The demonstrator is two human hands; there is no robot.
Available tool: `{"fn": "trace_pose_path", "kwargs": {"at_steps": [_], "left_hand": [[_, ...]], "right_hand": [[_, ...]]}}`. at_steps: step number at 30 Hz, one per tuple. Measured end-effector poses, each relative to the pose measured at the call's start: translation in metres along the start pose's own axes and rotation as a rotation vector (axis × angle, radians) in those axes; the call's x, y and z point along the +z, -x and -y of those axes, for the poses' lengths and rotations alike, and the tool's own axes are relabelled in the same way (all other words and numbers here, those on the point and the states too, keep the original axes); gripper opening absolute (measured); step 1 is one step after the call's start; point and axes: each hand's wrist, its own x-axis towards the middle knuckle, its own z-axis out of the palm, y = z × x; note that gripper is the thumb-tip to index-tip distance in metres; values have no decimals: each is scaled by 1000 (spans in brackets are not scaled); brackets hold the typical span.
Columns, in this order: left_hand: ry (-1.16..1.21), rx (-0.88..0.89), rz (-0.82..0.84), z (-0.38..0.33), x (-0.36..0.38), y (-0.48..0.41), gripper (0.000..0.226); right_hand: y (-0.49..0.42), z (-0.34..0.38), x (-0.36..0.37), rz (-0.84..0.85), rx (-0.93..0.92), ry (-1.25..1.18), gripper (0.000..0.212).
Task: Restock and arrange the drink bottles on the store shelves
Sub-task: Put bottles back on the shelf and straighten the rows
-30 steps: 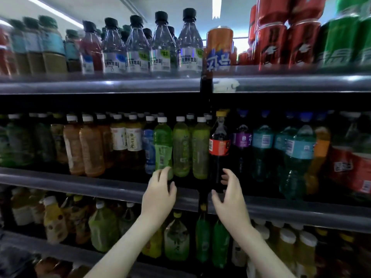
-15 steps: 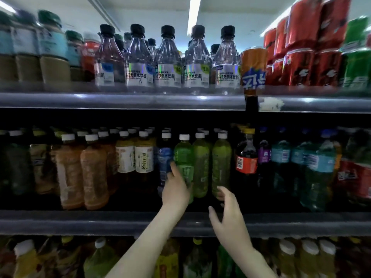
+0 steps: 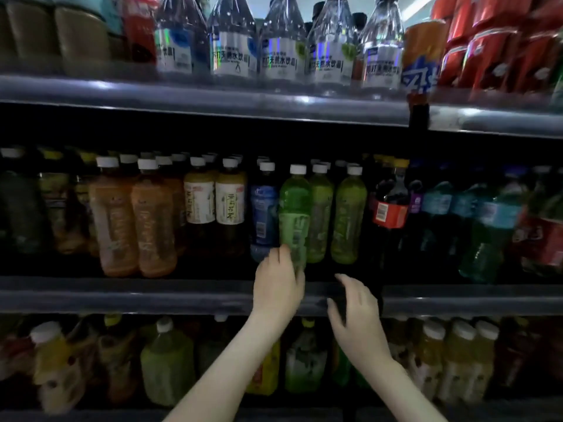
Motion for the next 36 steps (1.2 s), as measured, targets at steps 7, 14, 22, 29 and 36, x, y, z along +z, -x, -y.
{"fn": "trace_pose_path", "kwargs": {"at_steps": [7,14,22,29,36], "left_hand": [[-122,423,-66,29,49,111,47],[-223,195,203,69,88,141,64],[-332,-15,384,102,106,132,83],[-133,-31,422,94,117,166,72],[190,-85,428,77,120,217,66]], "right_hand": [[96,-39,53,254,83,94,65],[84,-61,85,447,334,-158,79],[31,-61,150,407,426,-106,77],[77,-63,116,203,8,-108,32],[108,-62,84,160,-158,-227,20]]}}
